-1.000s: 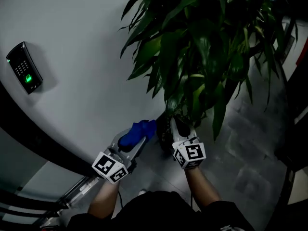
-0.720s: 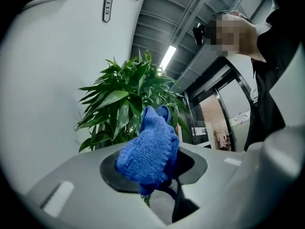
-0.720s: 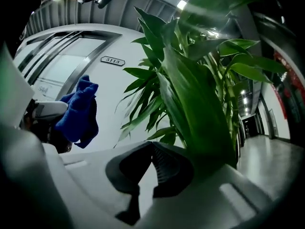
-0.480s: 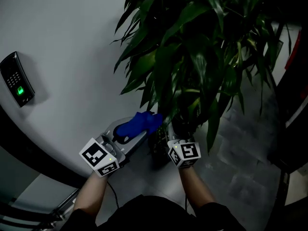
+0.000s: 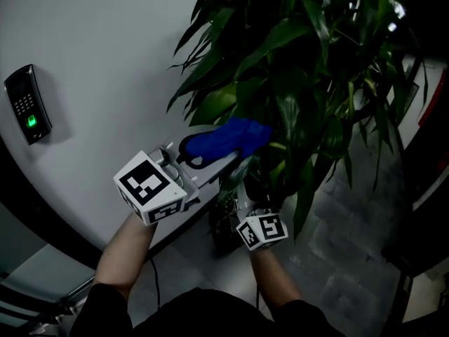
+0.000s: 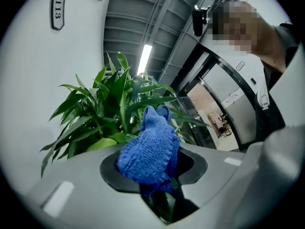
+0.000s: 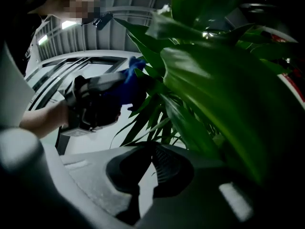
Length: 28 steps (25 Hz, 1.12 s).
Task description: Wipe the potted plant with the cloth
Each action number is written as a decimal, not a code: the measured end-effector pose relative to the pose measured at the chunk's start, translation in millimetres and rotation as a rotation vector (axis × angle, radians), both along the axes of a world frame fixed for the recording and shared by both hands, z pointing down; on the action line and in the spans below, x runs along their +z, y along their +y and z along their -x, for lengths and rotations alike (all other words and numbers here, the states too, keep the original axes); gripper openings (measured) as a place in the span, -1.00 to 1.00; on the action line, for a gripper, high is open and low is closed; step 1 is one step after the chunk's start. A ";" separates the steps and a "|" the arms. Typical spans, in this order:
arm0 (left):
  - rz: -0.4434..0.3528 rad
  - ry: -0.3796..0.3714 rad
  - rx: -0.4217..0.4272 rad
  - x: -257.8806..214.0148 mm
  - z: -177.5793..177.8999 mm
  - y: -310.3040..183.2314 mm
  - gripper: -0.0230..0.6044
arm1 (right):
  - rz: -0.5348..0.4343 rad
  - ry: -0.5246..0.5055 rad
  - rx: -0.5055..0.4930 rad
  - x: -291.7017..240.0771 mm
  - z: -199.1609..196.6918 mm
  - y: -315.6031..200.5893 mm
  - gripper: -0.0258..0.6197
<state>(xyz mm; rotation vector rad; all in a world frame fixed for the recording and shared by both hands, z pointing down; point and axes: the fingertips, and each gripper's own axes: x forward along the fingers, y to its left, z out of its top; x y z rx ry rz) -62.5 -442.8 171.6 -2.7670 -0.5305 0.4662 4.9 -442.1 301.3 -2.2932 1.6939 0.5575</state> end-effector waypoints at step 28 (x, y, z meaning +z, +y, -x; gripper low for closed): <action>-0.203 -0.239 -0.015 78.0 -47.6 15.7 -0.43 | -0.025 -0.028 0.015 -2.7 2.2 11.2 -0.91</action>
